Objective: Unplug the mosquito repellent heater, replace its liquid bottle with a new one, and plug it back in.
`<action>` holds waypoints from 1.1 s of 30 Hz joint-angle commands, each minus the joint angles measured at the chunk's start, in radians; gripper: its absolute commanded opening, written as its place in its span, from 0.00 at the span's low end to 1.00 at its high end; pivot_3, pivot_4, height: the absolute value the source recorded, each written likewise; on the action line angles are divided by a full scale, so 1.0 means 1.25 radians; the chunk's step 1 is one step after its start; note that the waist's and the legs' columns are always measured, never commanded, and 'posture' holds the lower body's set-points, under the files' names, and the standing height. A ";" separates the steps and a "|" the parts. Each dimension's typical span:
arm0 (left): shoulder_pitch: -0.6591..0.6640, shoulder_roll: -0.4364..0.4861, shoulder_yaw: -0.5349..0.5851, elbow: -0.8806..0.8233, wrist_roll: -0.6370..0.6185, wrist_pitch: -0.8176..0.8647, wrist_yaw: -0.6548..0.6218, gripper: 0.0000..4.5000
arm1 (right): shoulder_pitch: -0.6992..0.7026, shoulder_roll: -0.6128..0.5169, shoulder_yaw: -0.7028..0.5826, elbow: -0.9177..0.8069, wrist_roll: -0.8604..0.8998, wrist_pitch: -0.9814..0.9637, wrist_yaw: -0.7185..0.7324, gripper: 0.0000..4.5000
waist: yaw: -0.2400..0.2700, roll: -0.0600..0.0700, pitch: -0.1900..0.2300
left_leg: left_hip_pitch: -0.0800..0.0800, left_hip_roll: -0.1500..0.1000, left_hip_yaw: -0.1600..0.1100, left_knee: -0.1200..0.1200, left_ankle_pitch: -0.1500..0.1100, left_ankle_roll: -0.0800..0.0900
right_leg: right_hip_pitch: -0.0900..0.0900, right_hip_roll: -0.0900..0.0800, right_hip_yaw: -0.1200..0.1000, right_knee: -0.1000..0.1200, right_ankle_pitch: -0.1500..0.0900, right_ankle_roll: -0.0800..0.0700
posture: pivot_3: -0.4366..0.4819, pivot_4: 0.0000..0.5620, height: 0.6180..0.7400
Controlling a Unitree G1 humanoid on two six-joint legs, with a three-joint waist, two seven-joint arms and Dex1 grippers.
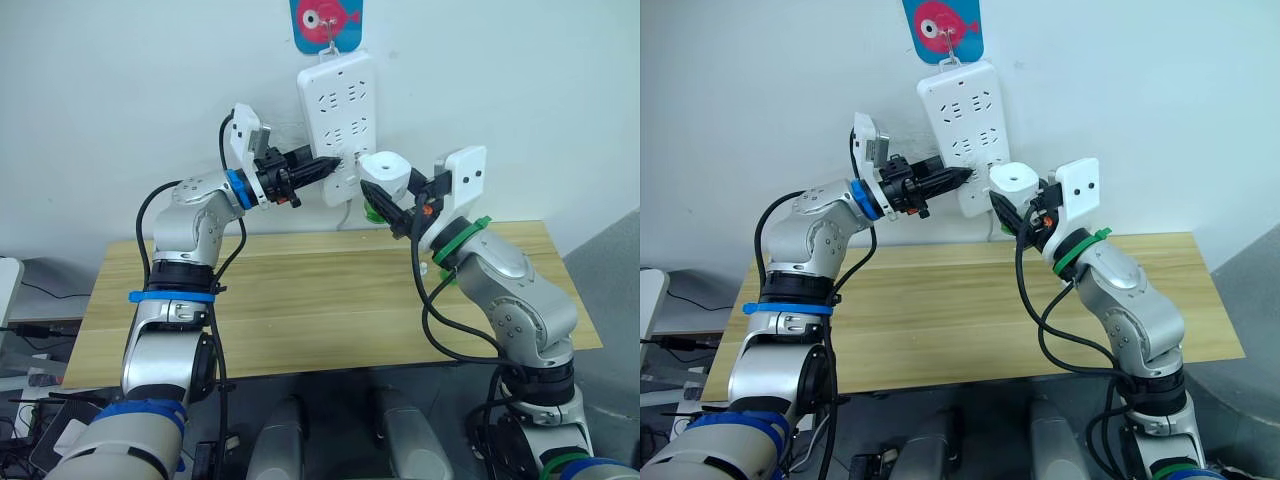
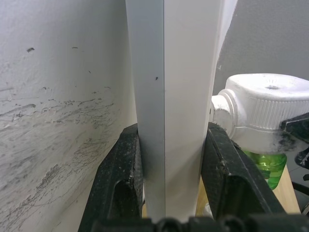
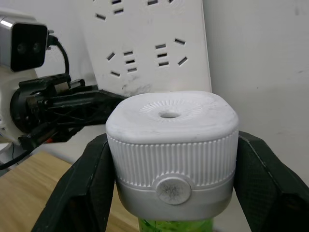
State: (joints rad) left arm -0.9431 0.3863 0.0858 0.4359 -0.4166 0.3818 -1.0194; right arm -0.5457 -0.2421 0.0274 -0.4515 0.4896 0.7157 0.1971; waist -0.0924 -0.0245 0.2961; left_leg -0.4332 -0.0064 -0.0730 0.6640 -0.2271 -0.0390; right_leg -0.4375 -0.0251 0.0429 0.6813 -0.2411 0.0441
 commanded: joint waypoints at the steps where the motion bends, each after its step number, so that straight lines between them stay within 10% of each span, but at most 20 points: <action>1: 0.005 -0.005 -0.003 -0.033 -0.017 0.005 -0.015 0.28 | -0.023 0.008 -0.015 -0.028 -0.002 -0.034 0.009 0.66 | 0.000 0.000 0.000 | 0.000 0.000 0.000 0.000 0.000 0.000 | 0.000 0.000 0.000 0.000 0.000 0.000 | 0.28 0.43 1.00; 15: 0.003 -0.007 -0.006 -0.026 -0.013 -0.003 -0.018 0.28 | -0.078 -0.033 0.117 0.045 -0.185 -0.068 0.020 0.66 | -0.006 0.000 0.000 | 0.000 0.000 0.000 0.000 0.000 0.000 | 0.000 0.000 0.000 0.000 0.000 0.000 | 0.28 0.43 1.00; 21: 0.011 -0.006 -0.005 -0.035 -0.013 -0.001 -0.018 0.28 | -0.112 0.142 -0.014 0.078 -0.060 0.031 -0.062 0.66 | -0.016 0.000 0.000 | 0.001 0.001 0.000 0.000 0.001 -0.001 | 0.000 0.000 0.000 0.004 0.000 0.000 | 0.29 0.43 1.00; 30: 0.027 -0.007 0.002 -0.049 0.000 -0.021 -0.006 0.28 | -0.107 0.143 0.007 0.063 -0.073 0.057 -0.042 0.66 | -0.018 0.001 -0.002 | 0.002 0.000 0.000 0.001 0.001 -0.002 | -0.001 0.001 0.001 0.006 0.000 0.000 | 0.29 0.43 1.00; 33: 0.033 0.000 0.008 -0.043 0.014 -0.043 0.008 0.45 | -0.093 0.119 0.011 0.049 -0.073 0.047 -0.015 0.88 | -0.016 0.001 -0.002 | 0.002 0.000 0.000 0.001 0.001 -0.002 | -0.001 0.001 0.001 0.005 0.000 0.000 | 0.29 0.43 1.00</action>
State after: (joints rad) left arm -0.9097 0.3881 0.1046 0.4180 -0.3939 0.3469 -1.0032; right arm -0.6497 -0.0897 0.0313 -0.3527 0.3945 0.7942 0.1550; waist -0.1125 -0.0238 0.2938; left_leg -0.4315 -0.0062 -0.0735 0.6645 -0.2258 -0.0411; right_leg -0.4385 -0.0245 0.0435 0.6876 -0.2408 0.0438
